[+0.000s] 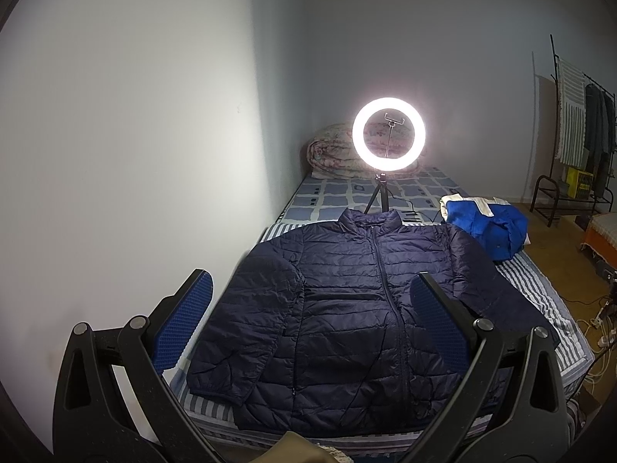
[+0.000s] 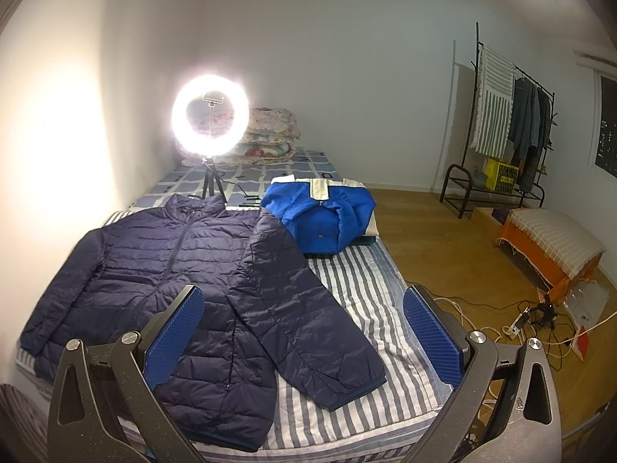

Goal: Fold large clothes

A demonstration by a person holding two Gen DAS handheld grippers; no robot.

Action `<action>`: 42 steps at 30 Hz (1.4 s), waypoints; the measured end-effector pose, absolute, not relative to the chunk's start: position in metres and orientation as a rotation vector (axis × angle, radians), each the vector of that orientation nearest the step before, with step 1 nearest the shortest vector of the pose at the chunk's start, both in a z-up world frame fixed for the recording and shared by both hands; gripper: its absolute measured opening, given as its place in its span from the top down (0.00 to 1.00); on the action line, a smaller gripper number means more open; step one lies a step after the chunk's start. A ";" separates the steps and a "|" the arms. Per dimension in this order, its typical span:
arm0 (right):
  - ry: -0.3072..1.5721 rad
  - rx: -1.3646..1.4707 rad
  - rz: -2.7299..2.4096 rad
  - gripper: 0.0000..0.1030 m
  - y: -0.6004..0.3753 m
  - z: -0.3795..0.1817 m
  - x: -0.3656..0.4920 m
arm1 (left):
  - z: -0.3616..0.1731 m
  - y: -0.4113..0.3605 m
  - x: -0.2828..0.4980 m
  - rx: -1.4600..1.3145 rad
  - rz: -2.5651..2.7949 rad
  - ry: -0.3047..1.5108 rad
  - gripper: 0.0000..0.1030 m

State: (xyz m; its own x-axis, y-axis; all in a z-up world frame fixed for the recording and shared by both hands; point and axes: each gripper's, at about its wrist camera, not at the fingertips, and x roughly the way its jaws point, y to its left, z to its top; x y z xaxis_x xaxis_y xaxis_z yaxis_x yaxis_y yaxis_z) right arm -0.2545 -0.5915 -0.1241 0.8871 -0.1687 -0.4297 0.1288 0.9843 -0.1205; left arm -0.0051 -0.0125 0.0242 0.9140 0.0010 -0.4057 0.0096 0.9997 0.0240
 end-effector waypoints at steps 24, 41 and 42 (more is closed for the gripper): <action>0.456 -0.089 -0.154 0.00 -0.591 -0.124 -0.253 | 0.020 -0.011 -0.002 0.028 -0.006 0.412 0.00; 0.458 -0.099 -0.145 0.00 -0.582 -0.124 -0.245 | 0.020 -0.012 -0.003 0.028 -0.006 0.411 0.00; 0.459 -0.100 -0.144 0.00 -0.581 -0.124 -0.244 | 0.020 -0.012 -0.003 0.028 -0.005 0.411 0.00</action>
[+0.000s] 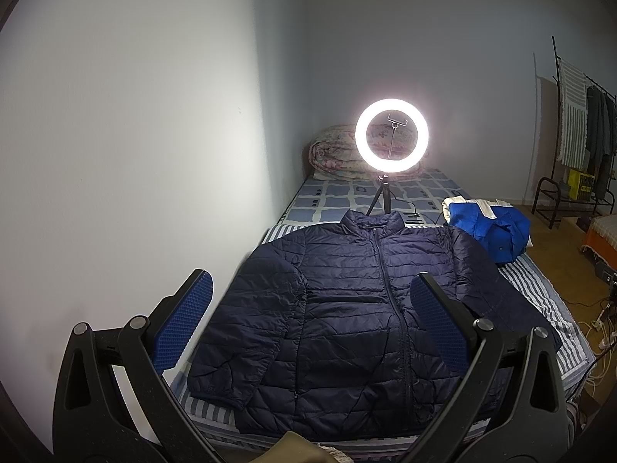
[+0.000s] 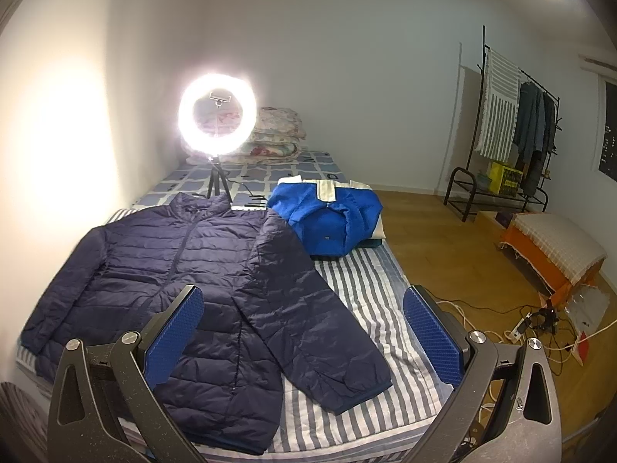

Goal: Fold large clothes

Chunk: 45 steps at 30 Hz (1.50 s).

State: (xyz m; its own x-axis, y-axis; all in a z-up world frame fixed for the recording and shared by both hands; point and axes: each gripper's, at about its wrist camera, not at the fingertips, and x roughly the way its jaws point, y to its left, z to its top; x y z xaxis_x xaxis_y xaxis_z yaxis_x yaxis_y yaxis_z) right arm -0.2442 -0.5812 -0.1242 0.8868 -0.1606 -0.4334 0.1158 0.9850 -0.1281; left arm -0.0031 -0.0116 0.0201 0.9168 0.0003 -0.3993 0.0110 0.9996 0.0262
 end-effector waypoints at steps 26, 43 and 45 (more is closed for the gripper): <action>0.468 -0.162 0.034 0.00 -0.510 -0.133 -0.213 | -0.007 0.022 0.010 0.044 0.086 0.444 0.00; 0.476 -0.247 0.211 0.00 -0.390 -0.160 -0.152 | -0.046 0.086 -0.003 0.031 0.211 0.502 0.00; 0.476 -0.256 0.243 0.00 -0.377 -0.163 -0.149 | -0.048 0.090 -0.006 0.036 0.221 0.506 0.00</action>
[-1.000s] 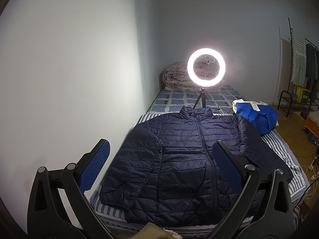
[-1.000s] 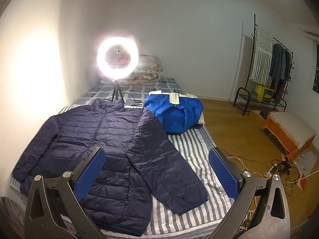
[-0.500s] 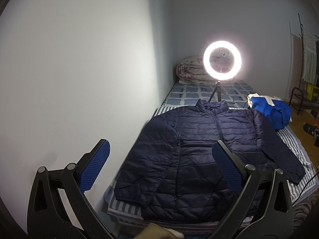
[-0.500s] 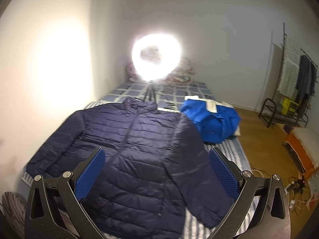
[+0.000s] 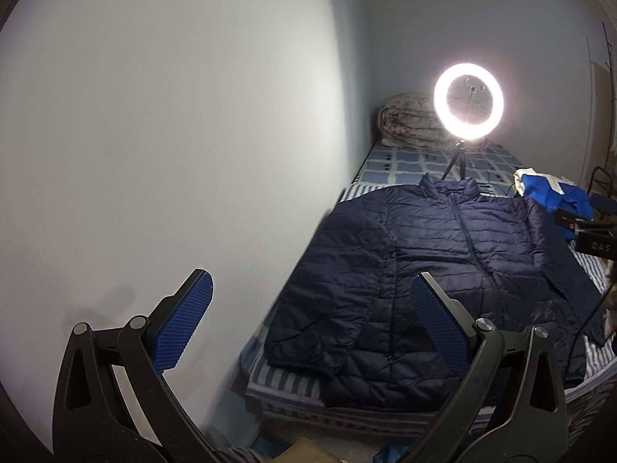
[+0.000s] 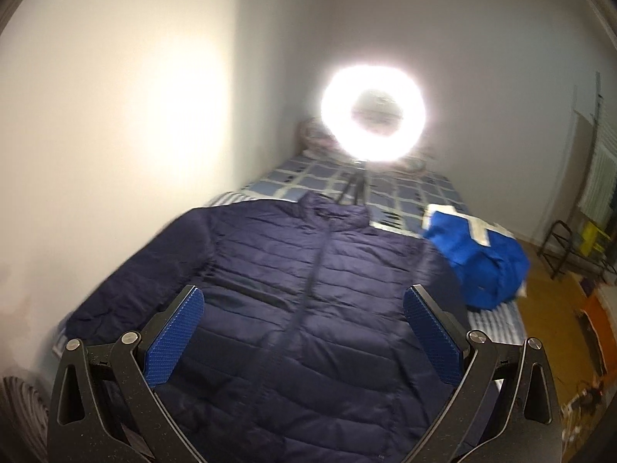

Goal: Fold large clothes
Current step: 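Move the right tool to the navy jacket's sleeve cuff and grasp it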

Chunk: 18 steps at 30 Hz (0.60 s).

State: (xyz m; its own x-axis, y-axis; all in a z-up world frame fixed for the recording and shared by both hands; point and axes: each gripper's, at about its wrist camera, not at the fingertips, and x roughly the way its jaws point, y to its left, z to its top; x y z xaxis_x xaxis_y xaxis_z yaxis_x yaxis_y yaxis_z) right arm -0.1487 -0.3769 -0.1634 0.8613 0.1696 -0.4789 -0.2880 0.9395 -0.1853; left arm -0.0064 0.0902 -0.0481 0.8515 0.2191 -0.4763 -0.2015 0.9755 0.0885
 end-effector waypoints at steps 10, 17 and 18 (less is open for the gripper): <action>0.521 -0.281 0.512 0.07 -0.304 -0.192 -0.128 | -0.060 0.109 -0.024 0.019 0.238 0.540 0.00; 0.648 -0.331 0.824 0.28 -0.241 -0.231 -0.126 | -0.072 0.125 -0.037 -0.018 0.259 0.586 0.03; 0.666 -0.355 0.866 0.32 -0.229 -0.239 -0.127 | -0.073 0.128 -0.040 -0.025 0.265 0.591 0.04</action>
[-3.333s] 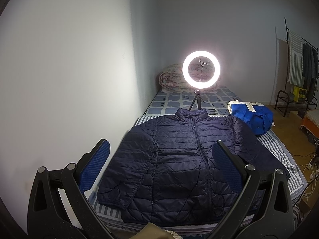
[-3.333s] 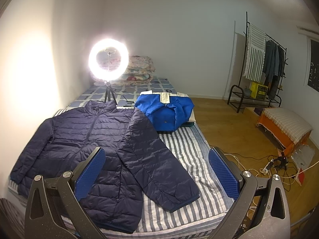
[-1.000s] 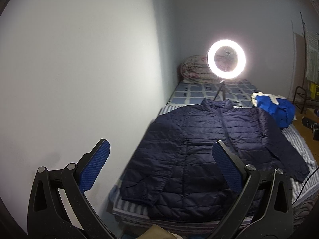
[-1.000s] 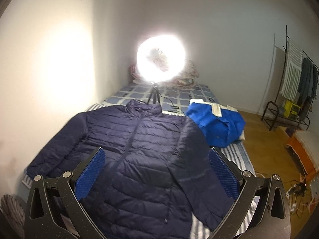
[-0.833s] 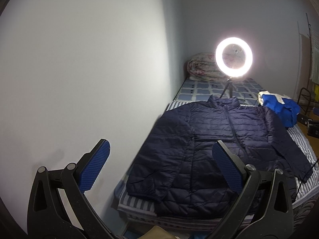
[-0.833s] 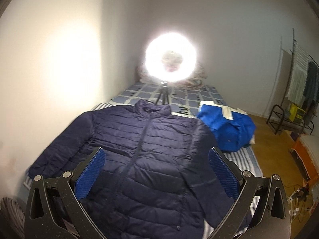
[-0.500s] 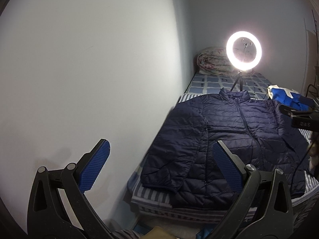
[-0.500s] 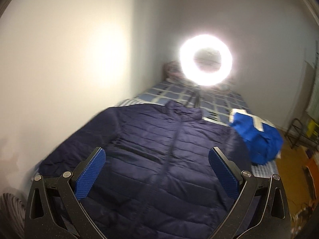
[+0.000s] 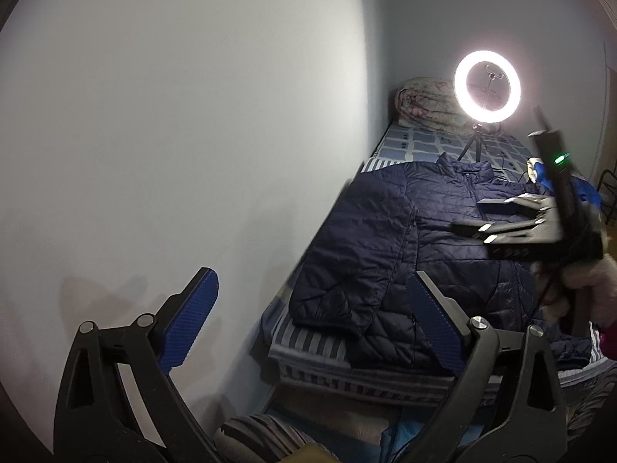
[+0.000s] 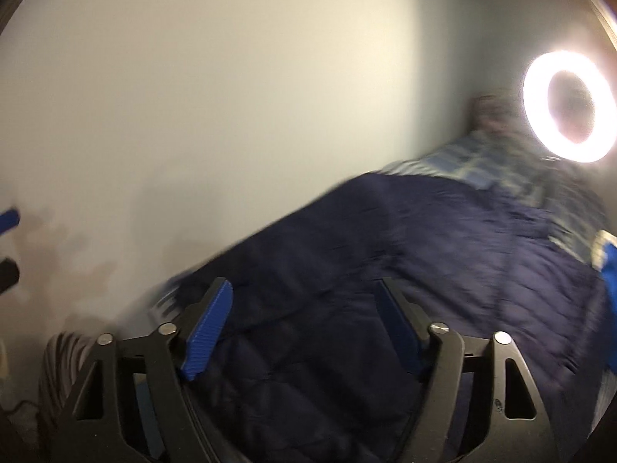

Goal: Fold large clothes

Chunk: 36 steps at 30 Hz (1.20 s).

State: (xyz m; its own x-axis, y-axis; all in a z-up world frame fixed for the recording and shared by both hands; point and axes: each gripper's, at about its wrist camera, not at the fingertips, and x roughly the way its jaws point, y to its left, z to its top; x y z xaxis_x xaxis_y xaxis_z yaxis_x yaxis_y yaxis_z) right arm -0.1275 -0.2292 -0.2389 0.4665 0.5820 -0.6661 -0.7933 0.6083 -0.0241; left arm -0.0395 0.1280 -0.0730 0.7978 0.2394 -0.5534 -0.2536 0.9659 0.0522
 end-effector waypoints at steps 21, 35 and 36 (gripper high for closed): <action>0.901 -0.805 1.126 0.45 -0.077 -0.400 -0.163 | -0.095 0.154 -0.046 -0.055 0.307 0.655 0.07; 0.872 -0.959 1.080 0.80 -0.050 -0.439 -0.174 | -0.098 0.147 -0.036 -0.043 0.329 0.671 0.07; 0.883 -0.944 1.082 0.89 -0.050 -0.437 -0.171 | -0.098 0.147 -0.036 -0.043 0.325 0.671 0.07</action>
State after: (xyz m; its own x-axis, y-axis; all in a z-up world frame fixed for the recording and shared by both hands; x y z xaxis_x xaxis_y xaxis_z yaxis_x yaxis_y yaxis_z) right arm -0.1707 -0.0505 -0.4372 0.2348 0.3105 -0.9211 -0.9646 0.1915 -0.1814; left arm -0.0358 0.1473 -0.0976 0.7348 0.2818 -0.6169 -0.3092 0.9488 0.0651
